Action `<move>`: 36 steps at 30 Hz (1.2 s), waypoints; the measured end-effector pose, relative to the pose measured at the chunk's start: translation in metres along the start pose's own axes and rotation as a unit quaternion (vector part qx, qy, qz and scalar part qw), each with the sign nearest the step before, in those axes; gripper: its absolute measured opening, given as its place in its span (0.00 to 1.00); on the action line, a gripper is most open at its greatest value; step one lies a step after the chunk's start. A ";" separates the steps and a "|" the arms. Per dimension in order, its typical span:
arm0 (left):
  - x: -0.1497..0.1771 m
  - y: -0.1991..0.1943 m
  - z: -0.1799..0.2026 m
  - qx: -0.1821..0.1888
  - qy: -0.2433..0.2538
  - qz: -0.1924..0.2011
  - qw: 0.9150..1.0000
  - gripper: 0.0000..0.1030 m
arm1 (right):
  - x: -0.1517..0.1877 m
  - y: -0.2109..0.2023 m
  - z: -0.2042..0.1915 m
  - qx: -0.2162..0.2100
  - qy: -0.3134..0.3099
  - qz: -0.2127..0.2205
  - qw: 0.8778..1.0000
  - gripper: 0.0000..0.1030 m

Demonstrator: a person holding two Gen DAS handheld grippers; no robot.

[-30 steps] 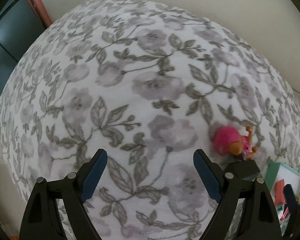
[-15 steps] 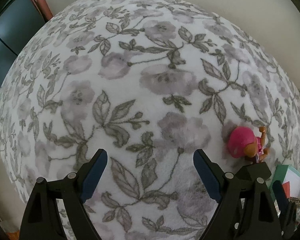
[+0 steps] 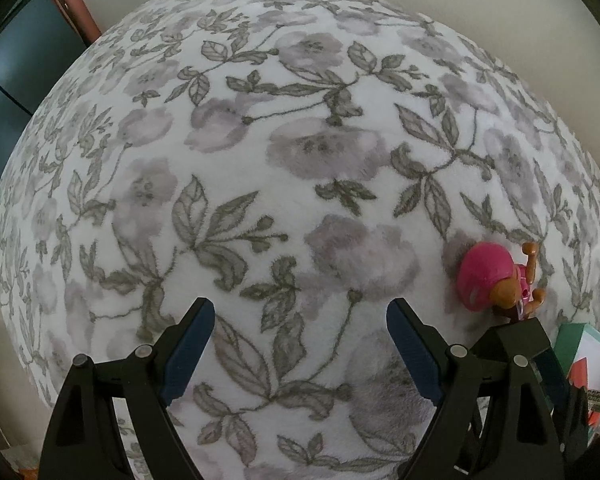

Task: Organize rigid objects
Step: 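Lower the right tool onto the black charger and close on it, then lower the left tool onto the pink-haired doll and close on it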

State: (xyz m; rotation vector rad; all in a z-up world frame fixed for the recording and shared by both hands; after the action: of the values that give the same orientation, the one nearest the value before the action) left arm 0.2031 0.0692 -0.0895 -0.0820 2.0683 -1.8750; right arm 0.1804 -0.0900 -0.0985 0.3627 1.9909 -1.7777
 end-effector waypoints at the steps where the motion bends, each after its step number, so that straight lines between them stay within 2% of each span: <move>1: 0.000 0.001 0.003 -0.001 0.001 0.000 1.000 0.86 | 0.000 0.001 0.000 0.001 0.001 -0.001 1.000 0.97; 7: 0.001 0.004 0.006 -0.003 0.002 0.000 1.000 0.86 | -0.001 -0.001 0.001 0.017 0.001 0.009 1.000 0.85; 15: 0.001 0.004 0.010 0.003 0.007 0.001 1.000 0.86 | -0.003 -0.005 0.008 0.002 0.009 0.007 1.000 0.69; 25: 0.006 -0.001 0.030 0.004 0.015 0.005 1.000 0.86 | -0.002 -0.008 0.015 -0.012 0.023 0.006 1.000 0.68; 36: 0.003 -0.017 0.053 0.034 0.021 0.032 0.999 0.86 | -0.002 -0.021 0.034 -0.029 0.048 0.015 0.998 0.68</move>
State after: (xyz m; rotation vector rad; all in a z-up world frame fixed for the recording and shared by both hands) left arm 0.2125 0.0155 -0.0773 0.0402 2.0090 -1.9223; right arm 0.1770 -0.1261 -0.0822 0.4661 2.0877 -1.7086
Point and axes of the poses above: each gripper's, at about its wrist camera, not at the fingertips, and y roughly the way its jaws point, z to its right, x to its underside, the point moved 1 cm from there along y, roughly the way its jaws point, and after that the axes turned 1 degree about y, right-handed, at the moved point
